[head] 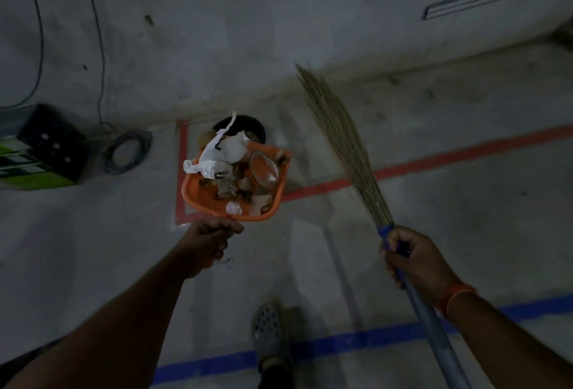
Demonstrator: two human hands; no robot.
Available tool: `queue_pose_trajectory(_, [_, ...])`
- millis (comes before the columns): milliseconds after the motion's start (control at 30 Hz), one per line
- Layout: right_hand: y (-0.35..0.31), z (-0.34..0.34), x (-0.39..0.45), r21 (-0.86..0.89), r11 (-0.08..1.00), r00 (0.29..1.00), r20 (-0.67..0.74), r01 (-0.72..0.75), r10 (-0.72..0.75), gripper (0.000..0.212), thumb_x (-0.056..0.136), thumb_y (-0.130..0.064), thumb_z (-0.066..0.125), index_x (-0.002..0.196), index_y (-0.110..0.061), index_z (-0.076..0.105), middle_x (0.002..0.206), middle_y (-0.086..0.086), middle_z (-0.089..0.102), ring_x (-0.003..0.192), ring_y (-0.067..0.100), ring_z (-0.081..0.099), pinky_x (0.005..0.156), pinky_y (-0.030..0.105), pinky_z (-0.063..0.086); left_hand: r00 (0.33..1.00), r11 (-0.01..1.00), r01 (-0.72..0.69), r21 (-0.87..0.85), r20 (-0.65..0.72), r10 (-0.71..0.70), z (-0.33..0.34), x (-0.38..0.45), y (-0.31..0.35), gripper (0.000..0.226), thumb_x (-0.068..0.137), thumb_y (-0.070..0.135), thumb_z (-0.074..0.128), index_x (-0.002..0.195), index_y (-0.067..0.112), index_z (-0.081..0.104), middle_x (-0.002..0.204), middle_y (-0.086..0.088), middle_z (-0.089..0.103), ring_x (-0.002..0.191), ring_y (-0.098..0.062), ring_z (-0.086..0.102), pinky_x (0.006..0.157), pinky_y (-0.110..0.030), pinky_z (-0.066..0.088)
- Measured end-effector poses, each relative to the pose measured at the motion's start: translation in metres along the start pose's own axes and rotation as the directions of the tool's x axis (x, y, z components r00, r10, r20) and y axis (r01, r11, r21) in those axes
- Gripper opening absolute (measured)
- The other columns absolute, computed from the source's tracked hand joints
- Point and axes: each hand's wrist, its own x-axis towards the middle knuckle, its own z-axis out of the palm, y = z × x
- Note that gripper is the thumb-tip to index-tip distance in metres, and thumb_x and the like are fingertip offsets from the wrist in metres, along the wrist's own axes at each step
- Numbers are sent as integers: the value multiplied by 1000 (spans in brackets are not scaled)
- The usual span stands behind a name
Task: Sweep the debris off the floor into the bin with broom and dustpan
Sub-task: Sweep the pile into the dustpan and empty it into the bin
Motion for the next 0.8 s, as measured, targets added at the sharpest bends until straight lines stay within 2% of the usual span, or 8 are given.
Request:
queue_pose_trajectory(200, [-34,29,122,-21,999,999,10,-35,35,27,87,19,51,76,-3,41,61,4,50,47,22,45,46,32,42,999,1000,18,18,-50,-17,-69,118,22,27,101,6,54,91,14,78,64,-10,46,46,-14,36,50,-23,26])
queue_pose_trajectory(267, [-41,42,157,-13,999,999,11,-53,53,26,87,20,50,76,-2,40,63,5,51,48,23,45,47,32,42,996,998,48,28,-77,-45,-84,148,30,34,101,1,50,87,13,79,59,-9,49,44,-13,38,45,-18,30])
queue_pose_trajectory(367, [-48,58,202,29,997,997,14,-77,76,23,86,21,49,77,2,39,71,11,54,50,25,46,49,35,42,989,989,97,108,-124,-84,-105,186,42,26,102,-2,48,96,2,73,47,2,53,35,-6,41,33,-14,30])
queue_pose_trajectory(467, [-48,70,237,80,991,994,27,-105,103,28,87,21,49,75,-3,40,73,12,54,51,25,46,50,35,43,983,969,125,211,-159,-92,-127,224,38,25,101,-3,49,96,3,74,46,3,55,35,-7,44,34,-14,31])
queue_pose_trajectory(600, [-39,77,270,98,986,991,19,-134,133,33,87,20,49,73,-9,43,73,13,53,51,23,48,50,33,44,963,925,183,332,-250,-101,-142,268,23,36,94,1,55,80,22,80,58,-6,65,47,-18,52,48,-25,43])
queue_pose_trajectory(700, [-32,77,282,81,985,988,10,-152,152,30,87,20,51,74,-7,43,73,13,54,49,24,49,51,35,45,943,900,200,388,-325,-70,-138,284,19,35,91,4,56,79,26,80,63,-3,71,51,-18,58,50,-28,50])
queue_pose_trajectory(800, [-30,79,289,62,982,984,10,-176,176,28,87,20,52,76,-4,42,74,16,53,46,24,49,49,33,45,937,890,201,409,-345,-53,-129,288,17,34,93,4,55,82,25,79,78,1,75,60,-17,63,54,-31,56])
